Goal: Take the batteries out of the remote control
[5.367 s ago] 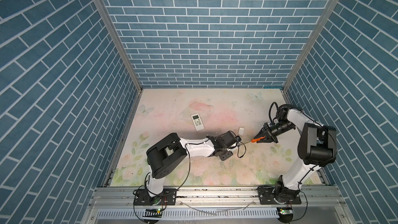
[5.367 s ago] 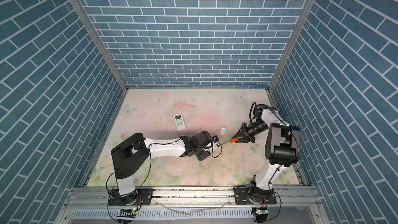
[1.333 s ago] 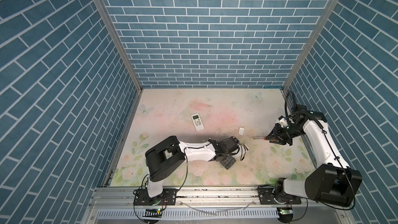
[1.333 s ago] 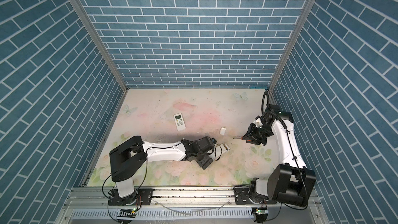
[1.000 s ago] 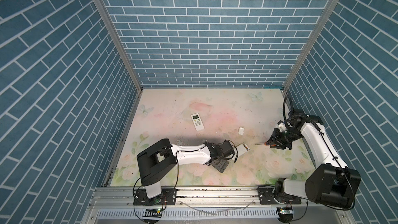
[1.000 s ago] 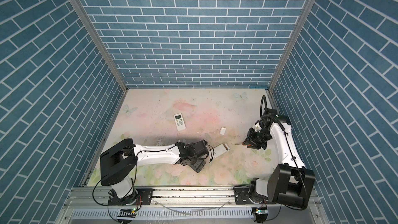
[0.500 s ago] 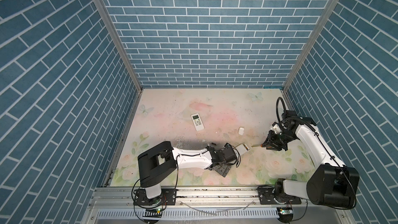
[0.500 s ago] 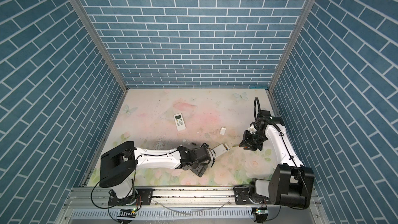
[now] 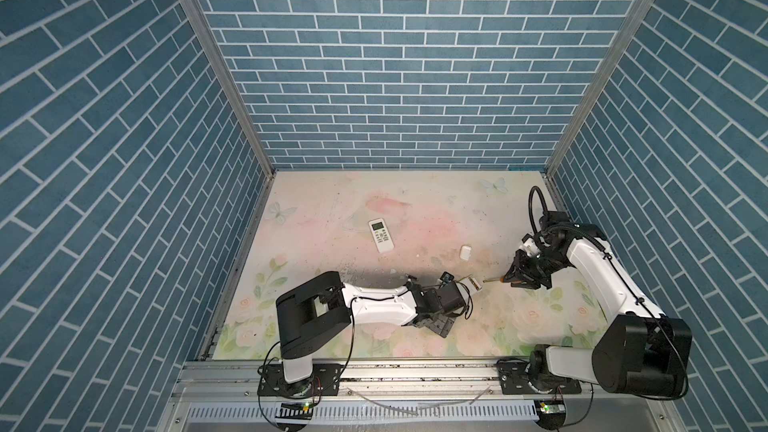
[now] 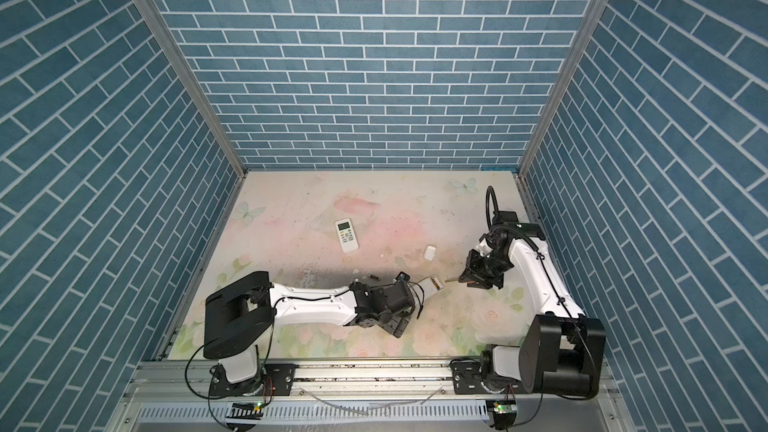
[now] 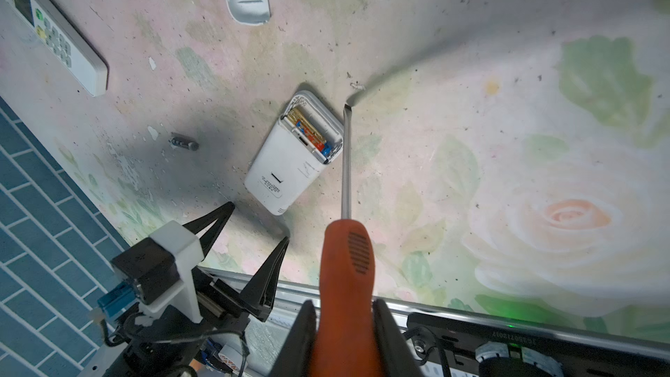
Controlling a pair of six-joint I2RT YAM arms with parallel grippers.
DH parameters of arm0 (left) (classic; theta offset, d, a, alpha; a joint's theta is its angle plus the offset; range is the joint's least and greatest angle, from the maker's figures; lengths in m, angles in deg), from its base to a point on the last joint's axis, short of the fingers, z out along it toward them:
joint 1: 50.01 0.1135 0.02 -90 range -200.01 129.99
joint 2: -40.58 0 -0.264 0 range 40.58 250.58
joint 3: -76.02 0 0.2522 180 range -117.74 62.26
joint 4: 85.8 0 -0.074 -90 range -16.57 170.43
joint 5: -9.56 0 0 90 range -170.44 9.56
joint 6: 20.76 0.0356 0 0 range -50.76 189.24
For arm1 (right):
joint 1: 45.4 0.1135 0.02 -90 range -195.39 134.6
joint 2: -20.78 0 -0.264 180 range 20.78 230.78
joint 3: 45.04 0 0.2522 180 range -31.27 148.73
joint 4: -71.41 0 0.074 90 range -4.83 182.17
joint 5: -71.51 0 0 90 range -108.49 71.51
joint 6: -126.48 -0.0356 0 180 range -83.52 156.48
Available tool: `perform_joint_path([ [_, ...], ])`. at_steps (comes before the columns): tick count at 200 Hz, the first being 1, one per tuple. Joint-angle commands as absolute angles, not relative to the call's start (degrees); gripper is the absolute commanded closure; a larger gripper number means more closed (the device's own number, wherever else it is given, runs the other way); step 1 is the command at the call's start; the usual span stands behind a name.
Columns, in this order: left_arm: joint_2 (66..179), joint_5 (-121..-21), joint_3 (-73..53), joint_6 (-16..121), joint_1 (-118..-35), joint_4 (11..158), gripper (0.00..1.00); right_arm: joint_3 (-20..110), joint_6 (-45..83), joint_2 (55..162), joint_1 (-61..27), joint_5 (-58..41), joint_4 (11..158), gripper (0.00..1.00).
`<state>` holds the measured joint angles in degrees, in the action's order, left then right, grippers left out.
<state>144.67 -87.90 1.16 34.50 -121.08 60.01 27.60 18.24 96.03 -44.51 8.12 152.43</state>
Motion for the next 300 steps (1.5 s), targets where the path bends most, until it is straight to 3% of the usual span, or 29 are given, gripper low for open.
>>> perform_joint_path([
  [1,146.22,-87.20,0.65,33.60,-121.68,61.92,0.10,24.31,16.26,97.63,-42.30,11.78,149.07,1.00],
  [98,148.95,-92.03,-0.62,34.50,-119.50,61.20,0.10,18.39,8.88,87.20,-38.71,13.59,150.17,1.00],
  [179,148.66,-91.71,1.99,42.92,-114.97,61.88,0.10,16.27,4.21,81.32,-36.43,14.72,151.86,1.00],
  [234,146.17,-89.41,5.29,50.96,-114.52,63.57,0.11,23.41,4.31,81.57,-36.49,11.57,158.48,1.00],
  [300,144.68,-86.64,3.76,65.28,-114.53,60.96,0.10,31.64,2.57,86.16,-38.48,18.31,160.14,1.00],
])
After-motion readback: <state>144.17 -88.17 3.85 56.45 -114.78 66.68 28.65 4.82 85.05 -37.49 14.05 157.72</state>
